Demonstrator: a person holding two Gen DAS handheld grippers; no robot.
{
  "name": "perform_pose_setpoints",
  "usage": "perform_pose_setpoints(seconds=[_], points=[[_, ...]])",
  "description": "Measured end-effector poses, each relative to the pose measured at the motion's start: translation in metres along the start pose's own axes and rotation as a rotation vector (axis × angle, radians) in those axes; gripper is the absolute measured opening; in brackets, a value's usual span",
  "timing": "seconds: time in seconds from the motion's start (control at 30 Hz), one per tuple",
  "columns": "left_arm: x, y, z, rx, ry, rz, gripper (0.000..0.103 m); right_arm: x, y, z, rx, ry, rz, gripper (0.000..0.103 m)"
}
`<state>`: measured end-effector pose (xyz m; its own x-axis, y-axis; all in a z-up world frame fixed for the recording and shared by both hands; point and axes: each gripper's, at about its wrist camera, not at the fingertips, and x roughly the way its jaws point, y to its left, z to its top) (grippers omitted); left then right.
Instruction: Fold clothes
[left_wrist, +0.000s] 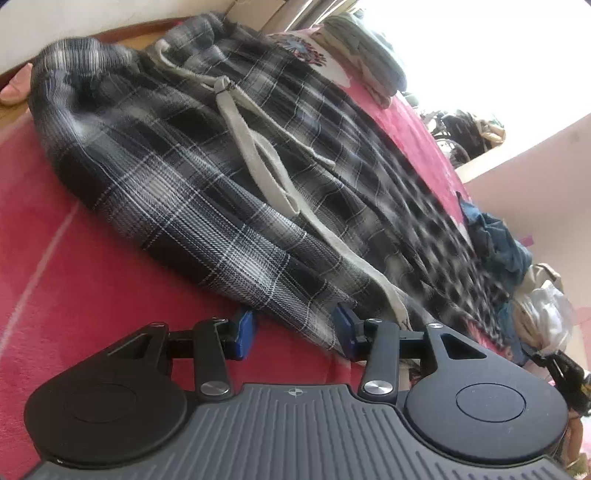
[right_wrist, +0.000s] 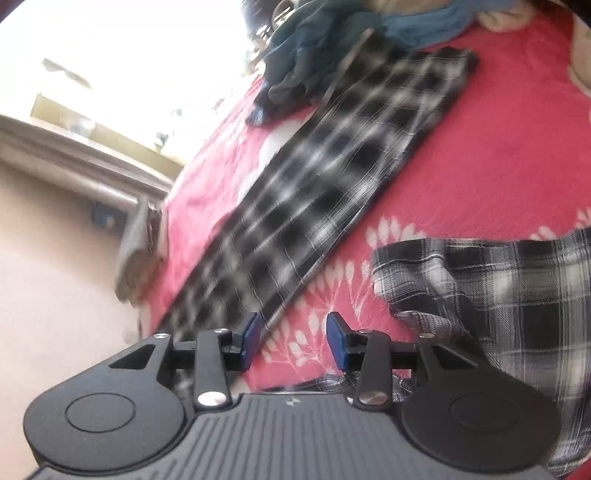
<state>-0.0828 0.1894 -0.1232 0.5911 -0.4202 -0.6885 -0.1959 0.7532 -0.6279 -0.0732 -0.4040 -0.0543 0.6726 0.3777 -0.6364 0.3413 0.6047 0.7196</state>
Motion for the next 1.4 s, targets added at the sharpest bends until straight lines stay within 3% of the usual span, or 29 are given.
perform_pose_setpoints(seconds=[0.17,0.23,0.3,0.37,0.6,0.77,0.9,0.97,1.07,1.2,1.33,1.4], points=[[0.001,-0.001,-0.002,-0.013,-0.045,0.0,0.041,0.004,-0.023,-0.048,0.125,0.246,0.102,0.045],[0.001,-0.002,-0.004,-0.027,-0.071,0.006,0.031,0.014,-0.034,-0.076,0.2,0.324,0.102,0.046],[0.001,-0.004,-0.004,-0.039,-0.099,0.012,0.007,0.023,-0.045,-0.093,0.252,0.324,0.079,0.047],[-0.001,-0.007,-0.003,-0.045,-0.123,0.012,0.002,0.027,-0.05,-0.101,0.281,0.282,0.083,0.047],[-0.05,-0.016,0.005,-0.115,-0.152,-0.035,0.001,0.025,-0.035,-0.113,0.217,0.211,0.087,0.047],[-0.073,-0.006,0.002,-0.078,-0.069,0.095,0.001,0.021,-0.043,-0.112,0.251,0.203,0.076,0.045],[-0.056,0.01,-0.011,-0.05,0.006,0.212,0.001,0.014,-0.045,-0.108,0.27,0.197,0.045,0.044],[-0.045,0.015,-0.017,-0.055,0.013,0.229,0.001,0.008,-0.041,-0.106,0.261,0.206,0.009,0.044],[-0.035,0.015,-0.019,-0.023,0.006,0.241,0.002,-0.009,-0.021,-0.099,0.1,0.219,-0.085,0.046],[-0.035,0.012,-0.017,0.058,0.012,0.251,0.004,-0.035,0.021,-0.103,-0.319,0.234,-0.181,0.047],[-0.035,0.009,-0.018,0.087,0.013,0.253,0.005,-0.048,0.055,-0.117,-0.707,0.138,-0.326,0.047],[-0.035,0.009,-0.019,0.094,0.01,0.253,0.005,-0.051,0.058,-0.121,-0.83,0.092,-0.407,0.047]])
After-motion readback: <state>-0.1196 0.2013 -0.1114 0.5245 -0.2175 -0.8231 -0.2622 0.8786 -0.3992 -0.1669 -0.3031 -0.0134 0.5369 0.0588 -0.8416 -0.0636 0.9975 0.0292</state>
